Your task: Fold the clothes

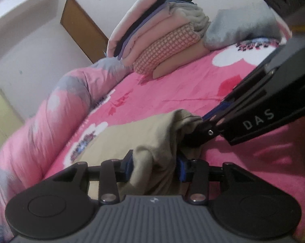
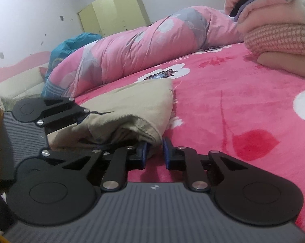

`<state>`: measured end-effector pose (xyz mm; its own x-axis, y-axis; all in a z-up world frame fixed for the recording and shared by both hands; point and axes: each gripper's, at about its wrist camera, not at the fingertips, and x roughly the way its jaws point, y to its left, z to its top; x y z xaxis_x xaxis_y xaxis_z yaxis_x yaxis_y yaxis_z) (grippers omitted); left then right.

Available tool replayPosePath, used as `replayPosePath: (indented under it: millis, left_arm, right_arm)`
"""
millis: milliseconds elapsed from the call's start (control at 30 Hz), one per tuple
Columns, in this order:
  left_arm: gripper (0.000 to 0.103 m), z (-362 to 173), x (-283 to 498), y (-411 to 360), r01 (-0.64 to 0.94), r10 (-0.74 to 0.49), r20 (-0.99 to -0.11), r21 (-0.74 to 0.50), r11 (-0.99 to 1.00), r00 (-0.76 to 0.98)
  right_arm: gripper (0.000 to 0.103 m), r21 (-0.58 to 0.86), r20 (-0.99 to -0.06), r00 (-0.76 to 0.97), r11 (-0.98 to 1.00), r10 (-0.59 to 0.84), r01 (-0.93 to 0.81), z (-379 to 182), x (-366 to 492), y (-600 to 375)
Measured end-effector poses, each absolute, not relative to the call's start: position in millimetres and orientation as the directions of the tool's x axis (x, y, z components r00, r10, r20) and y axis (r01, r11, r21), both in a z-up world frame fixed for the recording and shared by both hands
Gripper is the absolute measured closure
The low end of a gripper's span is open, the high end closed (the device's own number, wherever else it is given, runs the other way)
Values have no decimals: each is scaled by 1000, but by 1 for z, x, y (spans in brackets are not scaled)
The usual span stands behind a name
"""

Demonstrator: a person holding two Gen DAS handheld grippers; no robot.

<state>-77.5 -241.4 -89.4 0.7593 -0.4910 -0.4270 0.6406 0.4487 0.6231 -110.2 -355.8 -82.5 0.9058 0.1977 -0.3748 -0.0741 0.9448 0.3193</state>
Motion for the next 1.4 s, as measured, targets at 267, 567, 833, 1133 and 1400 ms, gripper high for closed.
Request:
replayPosePath:
  millis: [267, 567, 833, 1133, 1400]
  left_arm:
    - [64, -82, -76, -232, 664, -522, -426, 596, 452, 739]
    - [56, -78, -80, -219, 704, -552, -448, 547, 452, 703]
    - [58, -87, -69, -226, 678, -528, -435, 561, 475, 730]
    - [63, -94, -72, -227, 672, -526, -431, 578, 462, 733]
    - [57, -52, -95, -186, 763, -644, -425, 467, 446, 636]
  right_arm:
    - [83, 303, -397, 875, 940, 277, -160, -81, -96, -361]
    - [74, 387, -393, 871, 912, 295, -134, -83, -89, -370]
    - [72, 163, -405, 882, 969, 239, -188, -69, -105, -358]
    - [75, 99, -429, 874, 974, 228, -205, -76, -86, -350]
    - [74, 190, -455, 860, 969, 230, -158, -81, -87, -358]
